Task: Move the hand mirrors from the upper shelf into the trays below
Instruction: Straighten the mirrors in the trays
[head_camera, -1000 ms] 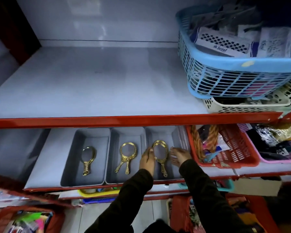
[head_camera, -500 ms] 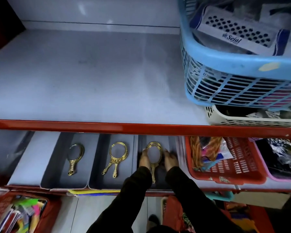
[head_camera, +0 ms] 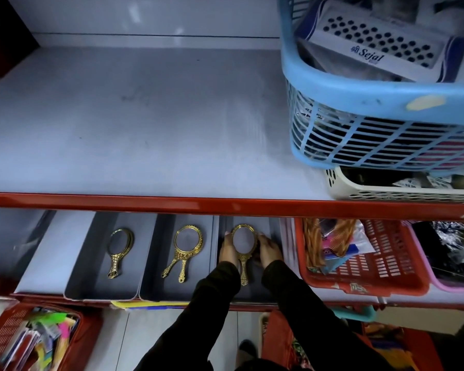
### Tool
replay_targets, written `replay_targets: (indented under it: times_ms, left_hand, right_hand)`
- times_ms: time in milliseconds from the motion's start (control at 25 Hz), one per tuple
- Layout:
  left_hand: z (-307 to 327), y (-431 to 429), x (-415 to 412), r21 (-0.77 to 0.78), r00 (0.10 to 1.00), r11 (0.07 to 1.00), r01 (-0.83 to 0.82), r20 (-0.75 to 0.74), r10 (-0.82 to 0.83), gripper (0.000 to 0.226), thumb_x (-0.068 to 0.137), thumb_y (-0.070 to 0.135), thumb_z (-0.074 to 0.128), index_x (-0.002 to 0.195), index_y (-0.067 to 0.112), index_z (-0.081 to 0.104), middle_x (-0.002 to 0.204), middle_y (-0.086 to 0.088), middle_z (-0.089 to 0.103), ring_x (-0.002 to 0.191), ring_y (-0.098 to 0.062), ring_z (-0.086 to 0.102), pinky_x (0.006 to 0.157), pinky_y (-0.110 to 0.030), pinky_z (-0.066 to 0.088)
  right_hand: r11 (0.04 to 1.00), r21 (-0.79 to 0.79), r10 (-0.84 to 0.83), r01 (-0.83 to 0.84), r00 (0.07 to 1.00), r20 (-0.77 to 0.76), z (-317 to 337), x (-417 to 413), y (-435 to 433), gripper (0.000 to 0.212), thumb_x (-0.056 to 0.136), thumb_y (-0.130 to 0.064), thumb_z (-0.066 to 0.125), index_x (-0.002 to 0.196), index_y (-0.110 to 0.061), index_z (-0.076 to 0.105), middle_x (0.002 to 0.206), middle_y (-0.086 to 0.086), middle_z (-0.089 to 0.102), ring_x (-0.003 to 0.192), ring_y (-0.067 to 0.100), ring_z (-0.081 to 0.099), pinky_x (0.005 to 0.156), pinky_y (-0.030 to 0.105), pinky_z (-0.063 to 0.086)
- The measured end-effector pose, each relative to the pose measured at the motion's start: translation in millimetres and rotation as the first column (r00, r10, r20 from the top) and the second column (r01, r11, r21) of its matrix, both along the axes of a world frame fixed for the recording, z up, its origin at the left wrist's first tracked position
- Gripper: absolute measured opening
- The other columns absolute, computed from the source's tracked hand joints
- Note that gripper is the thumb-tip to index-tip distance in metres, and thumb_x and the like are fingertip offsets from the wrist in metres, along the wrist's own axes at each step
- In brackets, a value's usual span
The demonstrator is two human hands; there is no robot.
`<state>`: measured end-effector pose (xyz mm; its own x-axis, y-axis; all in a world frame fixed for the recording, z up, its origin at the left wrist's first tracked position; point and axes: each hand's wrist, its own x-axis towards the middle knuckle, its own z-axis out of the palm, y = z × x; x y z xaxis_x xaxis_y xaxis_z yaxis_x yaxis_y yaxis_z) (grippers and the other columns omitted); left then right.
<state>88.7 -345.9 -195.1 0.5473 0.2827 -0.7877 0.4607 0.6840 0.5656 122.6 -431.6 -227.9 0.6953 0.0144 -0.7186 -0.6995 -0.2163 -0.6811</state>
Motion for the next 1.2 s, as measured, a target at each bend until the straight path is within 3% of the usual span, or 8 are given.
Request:
replay_targets:
  times_ms: [40, 200, 280, 360, 560, 840, 1040, 1200]
  left_hand:
    - [0, 0, 0, 0.000, 1.000, 1.000, -0.001, 0.003, 0.001, 0.059, 0.102, 0.039, 0.031, 0.147, 0.001, 0.033, 0.149, -0.020, 0.040, 0.121, -0.028, 0.051, 0.083, -0.014, 0.041]
    - [5, 2, -3, 0.034, 0.998, 0.998, 0.052, 0.027, -0.053, 0.060, 0.102, 0.042, 0.029, 0.143, 0.000, 0.039, 0.140, -0.019, 0.050, 0.076, -0.008, 0.052, 0.055, -0.012, 0.046]
    - [9, 3, -6, 0.005, 0.996, 0.997, 0.078, 0.048, -0.079, 0.064, 0.101, 0.045, 0.030, 0.142, -0.003, 0.041, 0.122, -0.018, 0.061, 0.079, -0.013, 0.055, 0.055, -0.018, 0.051]
    - [13, 8, -11, -0.033, 0.993, 0.995, 0.097, 0.070, -0.094, 0.064, 0.101, 0.046, 0.030, 0.140, -0.004, 0.042, 0.100, -0.010, 0.064, 0.084, -0.015, 0.059, 0.055, -0.017, 0.054]
    - [35, 37, -22, 0.165, 0.976, 0.969, 0.181, 0.092, -0.198, 0.060, 0.101, 0.042, 0.025, 0.144, 0.001, 0.038, 0.151, -0.018, 0.038, 0.141, -0.034, 0.036, 0.113, -0.039, 0.032]
    - [39, 121, -48, 0.181, 0.990, 0.982, 0.053, 0.121, -0.076, 0.060, 0.101, 0.043, 0.026, 0.147, 0.005, 0.034, 0.155, -0.014, 0.034, 0.144, -0.029, 0.030, 0.116, -0.037, 0.023]
    - [18, 154, -64, 0.131, 0.999, 0.990, 0.046, -0.001, -0.046, 0.070, 0.099, 0.052, 0.024, 0.152, 0.006, 0.024, 0.156, -0.015, 0.029, 0.143, -0.029, 0.030, 0.106, -0.031, 0.030]
    - [-6, 158, -75, 0.131, 0.985, 0.987, 0.090, -0.158, -0.069, 0.080, 0.095, 0.062, 0.025, 0.156, 0.011, 0.012, 0.161, -0.015, 0.013, 0.148, -0.032, 0.019, 0.121, -0.044, 0.018]
  right_hand:
    - [1.000, 0.000, 0.002, -0.002, 1.000, 0.002, 0, -1, 0, 0.052, 0.097, -0.051, 0.042, 0.121, -0.010, 0.065, 0.125, 0.020, 0.066, 0.117, 0.037, 0.061, 0.106, 0.051, 0.046]
    - [0.999, -0.006, -0.046, 0.046, 0.998, 0.032, 8, -1, -1, 0.040, 0.097, -0.046, 0.047, 0.108, -0.013, 0.065, 0.124, 0.018, 0.066, 0.100, 0.029, 0.061, 0.099, 0.041, 0.049]
    - [0.997, -0.034, -0.060, 0.062, 0.997, 0.056, 13, -1, -2, 0.046, 0.097, -0.046, 0.048, 0.116, -0.009, 0.065, 0.121, 0.016, 0.064, 0.088, 0.025, 0.056, 0.086, 0.030, 0.042]
    - [0.996, -0.046, -0.067, 0.071, 0.994, 0.088, 21, -3, 0, 0.056, 0.097, -0.048, 0.046, 0.128, -0.004, 0.060, 0.122, 0.015, 0.061, 0.106, 0.030, 0.059, 0.085, 0.027, 0.036]
    - [0.985, 0.119, -0.138, 0.126, 0.986, 0.096, 50, -7, 25, 0.052, 0.099, -0.049, 0.042, 0.120, -0.007, 0.064, 0.115, 0.022, 0.066, 0.095, 0.029, 0.062, 0.090, 0.044, 0.052]
    - [0.950, 0.307, -0.058, 0.058, 0.998, -0.008, 67, -32, 87, 0.061, 0.100, -0.050, 0.037, 0.135, -0.004, 0.055, 0.135, 0.017, 0.059, 0.112, 0.030, 0.058, 0.089, 0.036, 0.047]
    - [0.965, 0.253, -0.034, 0.074, 0.987, -0.159, 36, -64, 133, 0.059, 0.094, -0.060, 0.042, 0.129, -0.015, 0.053, 0.093, 0.007, 0.060, 0.081, 0.021, 0.056, 0.073, 0.033, 0.048]
    - [0.998, 0.053, 0.025, -0.015, 0.980, -0.199, 11, -77, 146, 0.075, 0.094, -0.064, 0.035, 0.143, -0.009, 0.045, 0.138, 0.019, 0.055, 0.126, 0.034, 0.053, 0.112, 0.047, 0.040]
